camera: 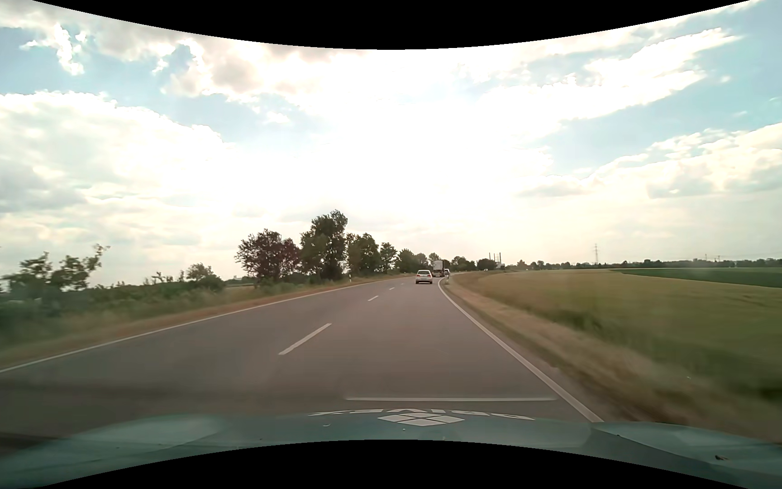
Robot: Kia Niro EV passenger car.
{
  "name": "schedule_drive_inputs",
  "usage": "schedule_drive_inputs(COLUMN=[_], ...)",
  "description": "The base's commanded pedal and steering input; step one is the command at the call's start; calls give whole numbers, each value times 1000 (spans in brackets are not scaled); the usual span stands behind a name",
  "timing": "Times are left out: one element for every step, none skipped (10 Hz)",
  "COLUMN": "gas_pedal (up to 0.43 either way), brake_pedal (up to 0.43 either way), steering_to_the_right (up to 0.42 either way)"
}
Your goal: Follow the waypoints while adhering to traffic rules and regulations
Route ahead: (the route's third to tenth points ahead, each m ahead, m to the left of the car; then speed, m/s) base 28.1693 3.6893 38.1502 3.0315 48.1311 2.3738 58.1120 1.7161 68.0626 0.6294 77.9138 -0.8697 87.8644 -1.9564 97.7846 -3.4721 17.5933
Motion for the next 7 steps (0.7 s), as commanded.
schedule_drive_inputs(gas_pedal=[209,209,220,220,220,220,220], brake_pedal=[0,0,0,0,0,0,0], steering_to_the_right=[8,8,8,8,7,8,7])
